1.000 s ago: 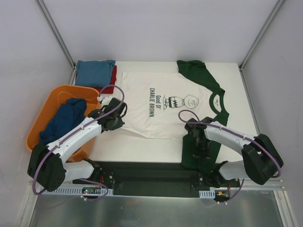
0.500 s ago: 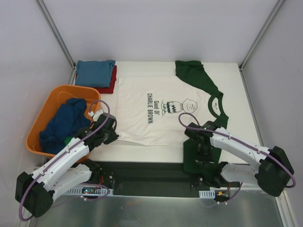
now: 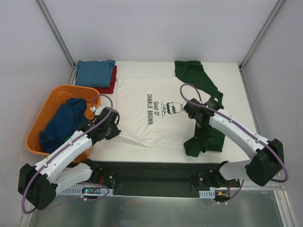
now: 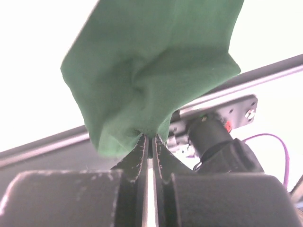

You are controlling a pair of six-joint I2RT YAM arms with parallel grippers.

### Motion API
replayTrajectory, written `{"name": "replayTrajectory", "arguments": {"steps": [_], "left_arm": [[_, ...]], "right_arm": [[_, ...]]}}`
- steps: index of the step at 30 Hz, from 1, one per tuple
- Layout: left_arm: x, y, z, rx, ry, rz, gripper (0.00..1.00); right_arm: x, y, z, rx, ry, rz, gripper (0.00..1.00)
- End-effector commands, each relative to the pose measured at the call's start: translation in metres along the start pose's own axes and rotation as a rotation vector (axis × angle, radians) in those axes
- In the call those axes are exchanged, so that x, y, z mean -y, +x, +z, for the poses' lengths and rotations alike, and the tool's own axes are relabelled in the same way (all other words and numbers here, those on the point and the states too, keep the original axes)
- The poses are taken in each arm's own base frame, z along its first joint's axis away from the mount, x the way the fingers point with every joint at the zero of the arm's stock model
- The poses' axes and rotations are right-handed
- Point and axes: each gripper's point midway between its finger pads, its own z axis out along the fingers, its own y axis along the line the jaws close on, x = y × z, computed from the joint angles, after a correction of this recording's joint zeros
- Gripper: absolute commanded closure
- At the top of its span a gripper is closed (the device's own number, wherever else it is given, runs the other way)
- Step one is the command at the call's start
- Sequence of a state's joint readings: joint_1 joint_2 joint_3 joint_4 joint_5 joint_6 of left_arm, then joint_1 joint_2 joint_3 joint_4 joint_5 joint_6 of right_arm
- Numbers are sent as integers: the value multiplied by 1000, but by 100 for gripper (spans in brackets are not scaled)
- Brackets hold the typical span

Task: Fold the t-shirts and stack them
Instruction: Grap the side of the flattened tshirt closest away from the robot with both arms, then fold the flattened tshirt in 1/3 of the way

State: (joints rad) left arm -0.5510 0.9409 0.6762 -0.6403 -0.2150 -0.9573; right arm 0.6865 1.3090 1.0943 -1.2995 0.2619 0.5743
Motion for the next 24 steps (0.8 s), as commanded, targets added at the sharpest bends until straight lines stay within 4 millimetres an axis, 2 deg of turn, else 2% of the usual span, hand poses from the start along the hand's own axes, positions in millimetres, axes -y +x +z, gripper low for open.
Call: {"name": "replayTrajectory", "arguments": {"steps": [1,5,6,13,19,20,24], "left_arm": [[14,-31,-7,95,-25,19,100],[20,-46,0,111,-79,57,100],[28,-52,-2,117,-70,59,100],[34,-69,12,101,-128,63,100],[26,-92,21,134,-190,19,100],[24,-92,25,127,-206,22,100],[28,-105,32,129,-230,25,100]], "right_arm": [[13,-50,-13,112,58,11,99],[5,-94,-24,186,10,58,99],[3,-107,-30,212,-11,80,99],[-8,-171,-35,256,-33,81,99],[-10,-206,-25,258,-14,105,99],[-10,-214,-28,277,-19,113,99],[-4,-232,-26,295,-6,155,99]]}}
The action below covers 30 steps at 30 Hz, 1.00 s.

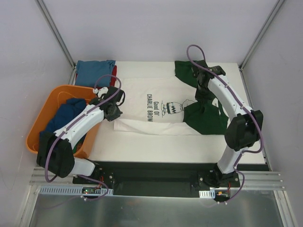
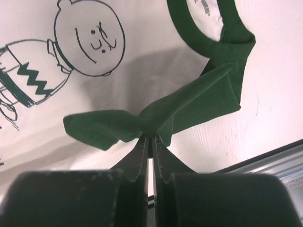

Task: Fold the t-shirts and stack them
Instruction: Fold the flattened tshirt in 1/3 of the way

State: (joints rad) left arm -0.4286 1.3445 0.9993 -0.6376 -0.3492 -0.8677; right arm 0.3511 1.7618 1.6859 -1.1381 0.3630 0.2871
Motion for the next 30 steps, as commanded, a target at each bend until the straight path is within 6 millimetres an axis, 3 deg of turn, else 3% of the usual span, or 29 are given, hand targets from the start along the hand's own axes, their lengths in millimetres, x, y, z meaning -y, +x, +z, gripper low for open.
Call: {"name": "replayTrajectory", "arguments": {"steps": [1,10,15,20,23,24,27,28,30], "left_arm": [[3,-22,6,34,-42,14,100],[7,-34,22,30,-93,14,100],[4,-42,29,39,-119,-1,100],[6,-42,38,25,-139,16,98],[16,-48,40,21,-122,28,84],[17,-49,40,23,-120,32,74],[25,-56,35,33,-93,30,62],[31,-57,31,22,-60,30,48],[45,-67,21,35,-5,33,32]], "right_arm": [[6,-34,-4,84,9,37,99],[-2,-69,10,130,-17,14,99],[-3,-78,24,99,-8,52,99],[-18,-93,32,118,-58,47,99],[-32,-107,41,152,-95,46,98],[-35,-108,50,140,-90,42,97],[-43,-117,61,139,-90,34,91],[-45,-119,63,139,-91,29,89],[-48,-124,64,145,-94,31,71]]}}
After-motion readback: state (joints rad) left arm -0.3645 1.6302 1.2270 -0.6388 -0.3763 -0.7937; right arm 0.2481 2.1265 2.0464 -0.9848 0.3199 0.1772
